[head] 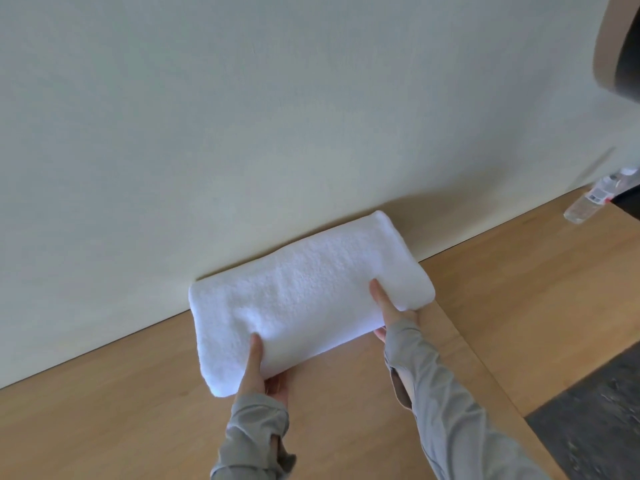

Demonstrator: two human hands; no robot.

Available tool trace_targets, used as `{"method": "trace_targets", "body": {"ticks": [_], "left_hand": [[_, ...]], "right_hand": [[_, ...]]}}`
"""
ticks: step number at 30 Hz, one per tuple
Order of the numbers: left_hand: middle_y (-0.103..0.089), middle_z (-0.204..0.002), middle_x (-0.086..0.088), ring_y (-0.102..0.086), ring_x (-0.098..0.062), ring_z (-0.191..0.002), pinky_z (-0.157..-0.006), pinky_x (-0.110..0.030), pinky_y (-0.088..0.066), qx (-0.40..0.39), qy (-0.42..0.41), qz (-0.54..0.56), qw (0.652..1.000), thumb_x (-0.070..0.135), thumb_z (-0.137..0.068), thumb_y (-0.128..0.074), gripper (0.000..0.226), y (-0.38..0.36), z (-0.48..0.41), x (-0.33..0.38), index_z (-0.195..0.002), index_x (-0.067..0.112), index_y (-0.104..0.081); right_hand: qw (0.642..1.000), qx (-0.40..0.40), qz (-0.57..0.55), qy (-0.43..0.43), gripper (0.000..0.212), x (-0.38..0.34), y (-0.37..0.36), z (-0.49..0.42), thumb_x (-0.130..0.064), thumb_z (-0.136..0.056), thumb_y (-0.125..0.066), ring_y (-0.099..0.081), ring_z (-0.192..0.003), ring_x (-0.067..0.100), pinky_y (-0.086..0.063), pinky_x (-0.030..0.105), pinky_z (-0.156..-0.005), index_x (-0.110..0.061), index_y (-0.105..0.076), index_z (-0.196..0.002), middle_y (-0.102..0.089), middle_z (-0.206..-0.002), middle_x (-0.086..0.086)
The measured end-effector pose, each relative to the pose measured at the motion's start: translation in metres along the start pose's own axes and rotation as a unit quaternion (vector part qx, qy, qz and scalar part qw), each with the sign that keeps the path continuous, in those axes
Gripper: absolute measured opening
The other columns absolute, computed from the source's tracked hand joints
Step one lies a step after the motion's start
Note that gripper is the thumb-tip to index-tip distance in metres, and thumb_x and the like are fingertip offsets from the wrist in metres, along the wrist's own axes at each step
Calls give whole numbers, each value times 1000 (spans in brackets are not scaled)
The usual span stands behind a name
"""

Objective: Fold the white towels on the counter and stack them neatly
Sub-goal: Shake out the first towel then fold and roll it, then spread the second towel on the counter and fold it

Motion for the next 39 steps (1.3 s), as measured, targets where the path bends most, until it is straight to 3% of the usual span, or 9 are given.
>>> {"method": "trace_targets", "body": {"ticks": [6,9,15,17,20,24,27,31,39], "left_hand": [[-57,-98,-11,-58,-26,-95,-89,-35,-48,-13,28,-19,999,35,-46,-84,83,7,3,3,-113,4,-44],[-53,-107,-12,-53,-27,-102,-89,-35,-46,-11,44,-116,992,28,-70,-79,58,19,8,3,-111,2,-48],[-62,-98,-4,-58,-21,-90,-71,-29,-43,-90,18,-423,901,24,-92,-58,22,45,51,7,-108,9,-58],[-64,-98,-2,-58,-15,-81,-64,-22,-41,-143,-66,-510,846,25,-93,-56,24,38,70,30,-109,8,-60],[-59,-120,3,-56,-9,-99,-80,-19,-41,-146,-291,-616,717,30,-92,-55,28,29,104,88,-118,19,-57],[-19,-153,9,-25,-14,-138,-109,-29,-26,-23,-483,-756,441,43,-95,-42,57,47,150,171,-145,26,-22],[5,-159,7,-1,-14,-146,-117,-31,-9,69,-511,-784,347,47,-97,-35,67,79,175,237,-150,22,-2],[7,-159,4,4,-15,-146,-119,-34,-5,162,-511,-779,325,47,-98,-29,67,143,211,324,-150,19,3],[-1,-159,3,-1,-14,-146,-118,-34,-7,285,-517,-724,356,47,-98,-30,64,337,300,466,-150,18,-7]], "right_hand": [[996,73,13,40,75,-1,7,12,-31,-62,-85,-56,-108,24,-49,39,-94,-12,-47,-123,-58,-114,3],[978,129,134,91,83,-7,14,32,-37,-68,-81,-49,-120,31,-41,38,-102,-2,-39,-130,-51,-125,12],[888,72,317,326,77,-39,-16,106,-32,-84,-66,-25,-138,28,-26,46,-111,-5,-25,-144,-27,-150,13],[847,5,354,396,72,-44,-44,136,-28,-86,-64,-27,-138,27,-27,45,-111,-5,-28,-143,-30,-148,12],[783,-109,414,451,64,-38,-90,181,-22,-88,-62,-29,-136,25,-26,37,-112,-3,-31,-141,-34,-145,12],[659,-205,503,521,63,-19,-148,243,-27,-90,-57,-25,-139,20,-19,29,-113,-8,-28,-143,-30,-149,7],[558,-235,552,573,64,2,-186,293,-36,-93,-51,-18,-142,18,-13,27,-113,-11,-24,-145,-24,-152,5],[458,-230,582,631,65,41,-231,369,-43,-95,-42,-15,-143,18,-12,29,-113,-12,-19,-147,-21,-154,4],[374,-303,547,685,66,178,-312,562,-45,-94,-41,-15,-144,19,-13,31,-115,-11,-19,-147,-22,-153,5]]}}
Point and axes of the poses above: each hand's wrist, its own z-axis away from the middle knuckle, its own y-axis out of the back of the hand, x = y × z, the point moved 6 cm from there along -z, towards the middle knuckle
